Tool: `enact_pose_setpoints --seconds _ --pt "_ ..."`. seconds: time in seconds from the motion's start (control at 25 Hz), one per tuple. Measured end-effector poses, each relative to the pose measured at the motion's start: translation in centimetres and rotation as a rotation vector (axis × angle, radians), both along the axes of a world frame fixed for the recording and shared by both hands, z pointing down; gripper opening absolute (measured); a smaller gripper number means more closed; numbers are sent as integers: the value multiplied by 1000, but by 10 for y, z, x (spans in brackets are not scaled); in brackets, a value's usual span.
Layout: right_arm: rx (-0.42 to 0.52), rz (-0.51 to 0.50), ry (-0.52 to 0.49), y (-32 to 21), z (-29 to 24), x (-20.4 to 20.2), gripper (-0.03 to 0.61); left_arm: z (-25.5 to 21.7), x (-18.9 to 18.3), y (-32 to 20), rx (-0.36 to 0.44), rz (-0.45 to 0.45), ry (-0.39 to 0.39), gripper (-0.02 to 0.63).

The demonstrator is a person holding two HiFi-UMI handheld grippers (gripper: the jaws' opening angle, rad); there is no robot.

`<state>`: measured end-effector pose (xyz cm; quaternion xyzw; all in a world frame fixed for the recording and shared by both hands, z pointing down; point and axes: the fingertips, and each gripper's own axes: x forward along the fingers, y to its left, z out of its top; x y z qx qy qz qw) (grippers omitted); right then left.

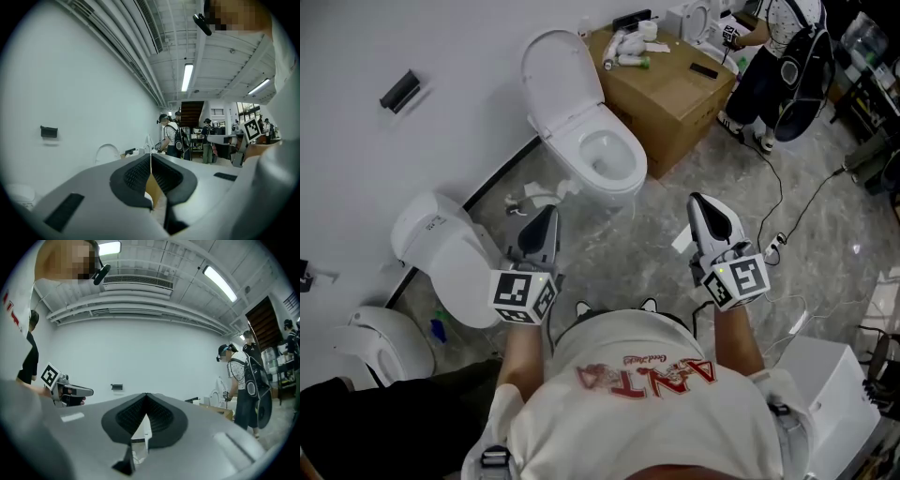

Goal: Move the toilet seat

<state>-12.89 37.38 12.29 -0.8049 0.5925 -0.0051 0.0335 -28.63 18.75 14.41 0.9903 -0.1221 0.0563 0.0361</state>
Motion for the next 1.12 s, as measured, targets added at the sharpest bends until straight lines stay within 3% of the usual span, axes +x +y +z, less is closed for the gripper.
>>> enact_pose_setpoints --seconds 0.32,0.72,0.92,1.12 --pt "15 -21 -46 42 12 38 2 6 42 41 8 7 -16 15" --pt "10 -75 -154 75 57 75 2 43 63 86 -7 -38 -128 15" --pt "5 -90 -131 76 58 85 2 33 91 78 -2 -22 -105 15" --pt "-27 -28 -148 96 69 106 2 32 125 82 7 16 -73 15"
